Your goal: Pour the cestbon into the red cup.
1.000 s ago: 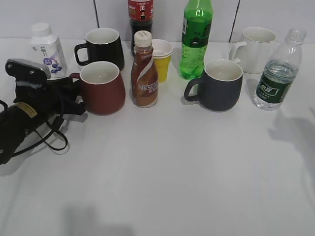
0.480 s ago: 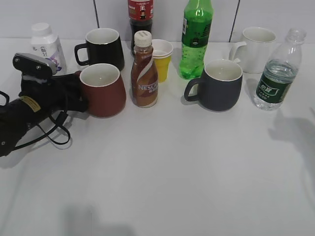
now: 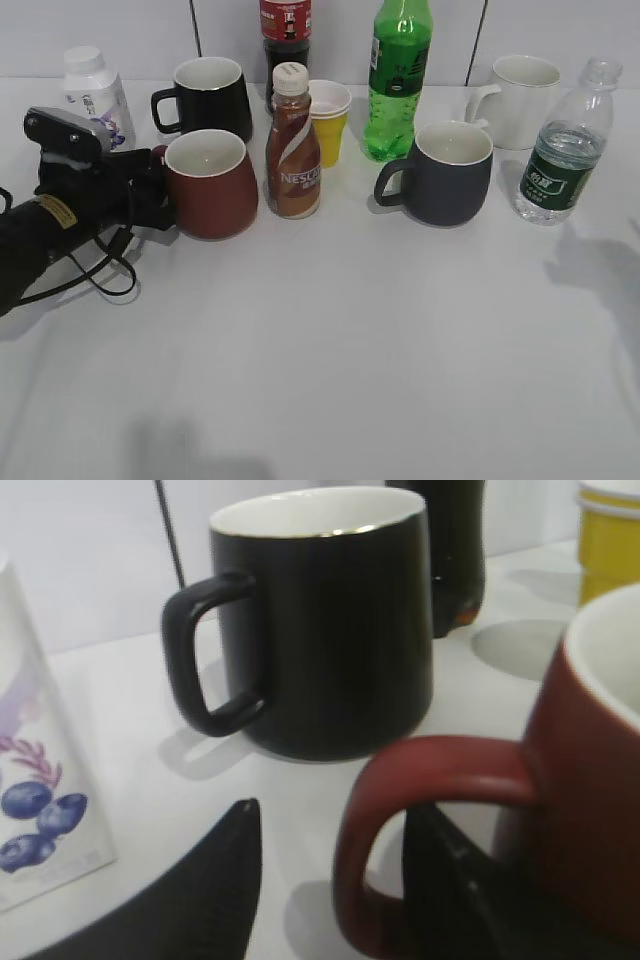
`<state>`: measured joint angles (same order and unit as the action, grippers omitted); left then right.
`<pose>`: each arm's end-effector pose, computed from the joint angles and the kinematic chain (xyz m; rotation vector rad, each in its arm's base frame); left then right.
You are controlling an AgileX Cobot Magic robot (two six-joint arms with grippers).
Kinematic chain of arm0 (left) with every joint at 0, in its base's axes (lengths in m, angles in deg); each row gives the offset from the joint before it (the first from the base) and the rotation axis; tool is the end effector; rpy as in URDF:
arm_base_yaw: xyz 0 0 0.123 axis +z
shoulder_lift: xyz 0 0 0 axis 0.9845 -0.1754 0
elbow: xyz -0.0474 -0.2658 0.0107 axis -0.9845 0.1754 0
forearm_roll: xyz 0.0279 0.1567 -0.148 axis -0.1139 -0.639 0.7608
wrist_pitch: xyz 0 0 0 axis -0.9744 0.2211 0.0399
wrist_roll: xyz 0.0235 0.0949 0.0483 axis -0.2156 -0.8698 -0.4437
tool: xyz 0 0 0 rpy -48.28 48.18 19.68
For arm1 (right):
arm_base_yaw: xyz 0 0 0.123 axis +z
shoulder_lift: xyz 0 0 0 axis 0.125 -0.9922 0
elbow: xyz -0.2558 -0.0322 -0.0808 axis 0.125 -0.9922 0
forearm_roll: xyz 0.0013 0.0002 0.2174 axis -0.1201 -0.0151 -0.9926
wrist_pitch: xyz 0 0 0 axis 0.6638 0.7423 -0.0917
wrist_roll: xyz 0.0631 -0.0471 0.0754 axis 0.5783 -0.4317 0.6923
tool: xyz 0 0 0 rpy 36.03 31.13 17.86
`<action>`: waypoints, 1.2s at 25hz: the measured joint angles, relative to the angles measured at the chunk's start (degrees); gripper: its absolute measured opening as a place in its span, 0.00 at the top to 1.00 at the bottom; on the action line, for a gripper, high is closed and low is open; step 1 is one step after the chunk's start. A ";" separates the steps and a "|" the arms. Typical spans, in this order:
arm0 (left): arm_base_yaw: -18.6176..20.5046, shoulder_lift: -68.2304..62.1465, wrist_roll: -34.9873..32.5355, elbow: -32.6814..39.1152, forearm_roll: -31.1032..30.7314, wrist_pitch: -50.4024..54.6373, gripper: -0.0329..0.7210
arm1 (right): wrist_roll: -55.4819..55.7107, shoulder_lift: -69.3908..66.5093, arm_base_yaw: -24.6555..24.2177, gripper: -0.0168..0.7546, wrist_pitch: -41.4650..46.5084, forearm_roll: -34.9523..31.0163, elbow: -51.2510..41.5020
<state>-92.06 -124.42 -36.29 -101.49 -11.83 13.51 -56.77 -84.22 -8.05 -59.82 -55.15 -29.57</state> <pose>0.3411 -0.0996 0.1212 0.4658 1.7006 -0.2710 0.1984 -0.0065 0.2590 0.0438 1.7870 -0.0348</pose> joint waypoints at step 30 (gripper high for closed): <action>2.22 -0.05 8.23 -7.38 -14.45 7.74 0.87 | 0.00 0.00 0.00 0.22 0.00 0.29 0.00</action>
<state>-89.84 -124.47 -28.06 -108.88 -26.28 21.25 -56.77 -84.22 -8.05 -59.82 -54.86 -29.57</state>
